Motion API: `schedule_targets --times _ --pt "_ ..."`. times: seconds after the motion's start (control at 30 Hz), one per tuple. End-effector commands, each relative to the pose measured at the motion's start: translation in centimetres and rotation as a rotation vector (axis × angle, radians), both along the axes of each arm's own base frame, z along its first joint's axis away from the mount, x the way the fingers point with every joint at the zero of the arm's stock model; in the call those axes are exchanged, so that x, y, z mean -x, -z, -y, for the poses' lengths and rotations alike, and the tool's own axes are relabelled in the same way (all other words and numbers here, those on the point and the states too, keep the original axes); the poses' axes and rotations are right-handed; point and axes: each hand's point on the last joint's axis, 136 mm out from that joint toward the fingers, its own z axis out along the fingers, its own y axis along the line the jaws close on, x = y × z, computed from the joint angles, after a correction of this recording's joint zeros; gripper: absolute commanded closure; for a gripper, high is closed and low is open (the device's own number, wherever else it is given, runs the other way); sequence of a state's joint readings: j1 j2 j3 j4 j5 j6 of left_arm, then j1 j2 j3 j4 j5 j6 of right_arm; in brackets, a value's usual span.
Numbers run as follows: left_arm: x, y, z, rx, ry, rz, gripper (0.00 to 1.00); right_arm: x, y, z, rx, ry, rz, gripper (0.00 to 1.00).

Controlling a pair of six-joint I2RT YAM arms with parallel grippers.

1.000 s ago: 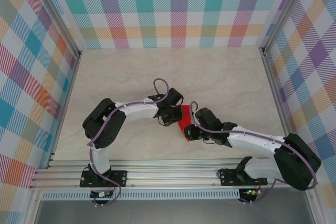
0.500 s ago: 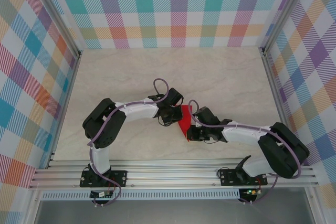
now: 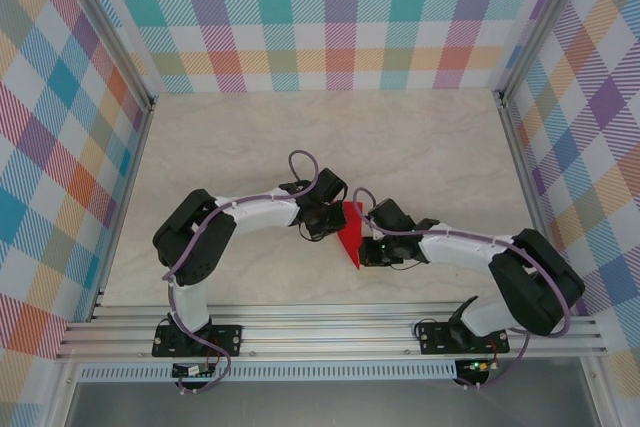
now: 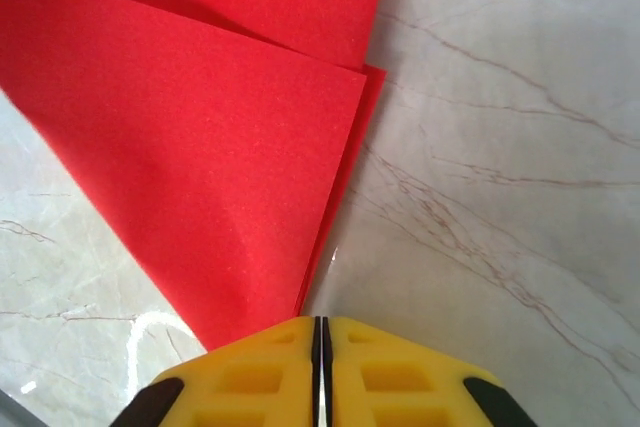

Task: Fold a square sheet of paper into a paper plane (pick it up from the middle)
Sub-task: Fourth fold the wing at the center of the table.

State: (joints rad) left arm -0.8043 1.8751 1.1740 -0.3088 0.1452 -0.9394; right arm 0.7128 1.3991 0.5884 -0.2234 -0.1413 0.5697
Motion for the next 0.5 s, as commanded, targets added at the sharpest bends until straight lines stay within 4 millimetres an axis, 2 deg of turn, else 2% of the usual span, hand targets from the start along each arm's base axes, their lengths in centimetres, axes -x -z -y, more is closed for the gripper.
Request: schedule_targets --times 0.0,0.13,0.27,0.47 --pt "0.5 -1.0 0.1 0.012 -0.016 0.002 1.0 -0.4 -2.6 -0.6 -0.071 -0.054 0.097 0.83" --pt "0.5 -0.7 0.1 0.008 -0.029 -0.01 1.0 -0.2 -4.6 -1.6 -0.169 -0.119 0.211 0.67" --pt "0.4 -1.0 0.5 0.023 -0.033 -0.014 1.0 0.1 -4.3 -2.6 -0.119 -0.21 0.286 0.57" --pt "0.3 -1.3 0.6 0.033 -0.036 -0.016 1.0 -0.4 -3.4 -3.5 -0.038 -0.254 0.397 0.55"
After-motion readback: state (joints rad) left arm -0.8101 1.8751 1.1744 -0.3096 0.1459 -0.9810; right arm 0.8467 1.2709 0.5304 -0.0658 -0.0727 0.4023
